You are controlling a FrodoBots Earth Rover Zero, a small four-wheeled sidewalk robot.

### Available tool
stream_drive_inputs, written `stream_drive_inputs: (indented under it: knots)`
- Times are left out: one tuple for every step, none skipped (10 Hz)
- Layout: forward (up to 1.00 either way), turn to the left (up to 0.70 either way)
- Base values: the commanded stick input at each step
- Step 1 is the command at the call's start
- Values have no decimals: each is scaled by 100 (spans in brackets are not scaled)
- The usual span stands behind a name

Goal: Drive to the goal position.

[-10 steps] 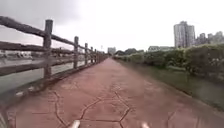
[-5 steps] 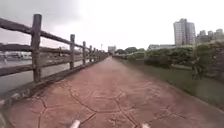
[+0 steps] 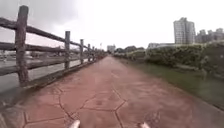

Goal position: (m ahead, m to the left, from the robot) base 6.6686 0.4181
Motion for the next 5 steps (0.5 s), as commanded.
stream_drive_inputs:
  knots:
    - [50, 0]
    - [50, 0]
    - [50, 0]
    - [50, 0]
    - [50, 0]
